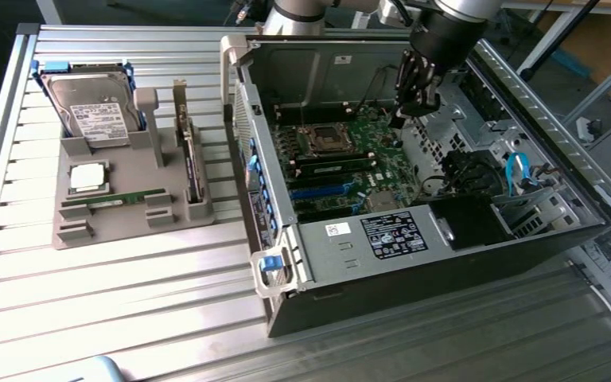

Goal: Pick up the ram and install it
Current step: 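Press down the ram until it locks into place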

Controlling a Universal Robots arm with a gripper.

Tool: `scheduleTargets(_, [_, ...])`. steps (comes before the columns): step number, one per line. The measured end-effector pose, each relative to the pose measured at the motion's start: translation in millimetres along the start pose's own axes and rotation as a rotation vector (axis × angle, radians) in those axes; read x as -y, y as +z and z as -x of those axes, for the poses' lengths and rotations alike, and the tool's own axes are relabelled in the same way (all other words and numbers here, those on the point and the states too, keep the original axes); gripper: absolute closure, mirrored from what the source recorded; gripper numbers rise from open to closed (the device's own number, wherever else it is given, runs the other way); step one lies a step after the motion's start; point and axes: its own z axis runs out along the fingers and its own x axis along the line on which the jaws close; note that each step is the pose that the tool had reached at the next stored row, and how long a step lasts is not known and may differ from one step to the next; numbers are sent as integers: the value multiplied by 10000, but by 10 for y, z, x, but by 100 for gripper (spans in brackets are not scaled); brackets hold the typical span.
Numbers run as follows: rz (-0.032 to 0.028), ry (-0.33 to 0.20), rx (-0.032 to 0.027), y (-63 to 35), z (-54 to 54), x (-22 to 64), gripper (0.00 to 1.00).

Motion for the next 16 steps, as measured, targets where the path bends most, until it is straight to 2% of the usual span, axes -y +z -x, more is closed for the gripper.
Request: scheduleTargets(16, [39,724,32,7,0,1,90])
